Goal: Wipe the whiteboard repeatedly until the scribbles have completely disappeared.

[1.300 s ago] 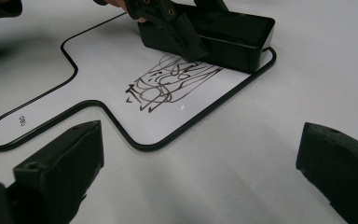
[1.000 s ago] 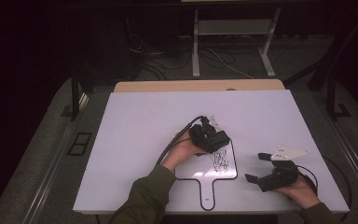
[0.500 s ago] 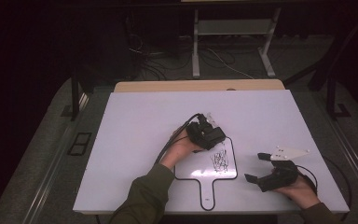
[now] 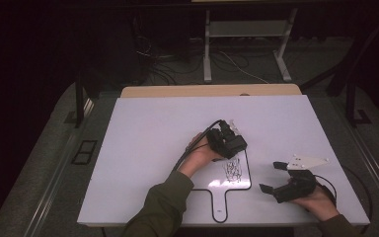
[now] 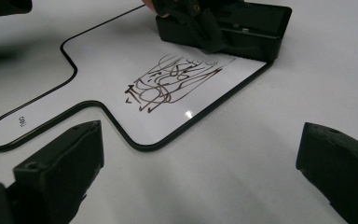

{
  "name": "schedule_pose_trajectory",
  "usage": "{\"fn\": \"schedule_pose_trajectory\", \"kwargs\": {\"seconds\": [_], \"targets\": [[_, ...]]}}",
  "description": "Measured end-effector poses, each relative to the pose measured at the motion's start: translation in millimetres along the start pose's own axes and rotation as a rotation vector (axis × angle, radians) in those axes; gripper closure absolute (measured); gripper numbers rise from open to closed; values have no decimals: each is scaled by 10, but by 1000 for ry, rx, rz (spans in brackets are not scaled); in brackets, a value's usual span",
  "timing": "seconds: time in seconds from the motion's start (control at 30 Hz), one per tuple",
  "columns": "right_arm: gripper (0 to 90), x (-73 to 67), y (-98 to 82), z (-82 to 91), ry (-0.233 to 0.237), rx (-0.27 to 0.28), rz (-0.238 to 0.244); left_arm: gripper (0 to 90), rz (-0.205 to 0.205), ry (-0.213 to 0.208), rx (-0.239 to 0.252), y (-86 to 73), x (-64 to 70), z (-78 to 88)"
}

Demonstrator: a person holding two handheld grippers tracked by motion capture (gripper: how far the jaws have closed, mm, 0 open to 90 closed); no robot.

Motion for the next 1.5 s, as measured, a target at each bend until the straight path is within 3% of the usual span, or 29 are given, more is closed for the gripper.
{"fn": "schedule_pose_trajectory", "kwargs": {"seconds": [0.27,0.7,0.87,1.07,1.17,1.3,1.5], "targets": [[0,-3,3,4,0,2,-2,393,22,16,-8,-13,-101,9],[0,-5,6,1,0,1,-2,393,-21,-37,-19,30,52,-10],[0,-7,6,4,0,3,-2,393,-44,-36,-15,50,125,-23],[0,-7,4,8,-1,2,-1,394,-42,-7,-24,32,96,-2],[0,-4,2,9,-2,2,-1,393,-22,-13,-22,5,72,10],[0,-4,2,4,-1,0,1,393,-25,-14,-24,-14,70,25],[0,-6,1,0,-2,-4,2,394,-24,-47,-22,-47,120,43]]}}
Point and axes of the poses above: each handheld gripper's, and its own axes: z roughly backward along the jaws, y roughly out of its top, x roughly to its right, the point moved 2 cm from there along -z, roughly forward along the jaws, and after that the axes turned 5 degrees about z, right-handed, at the moved point
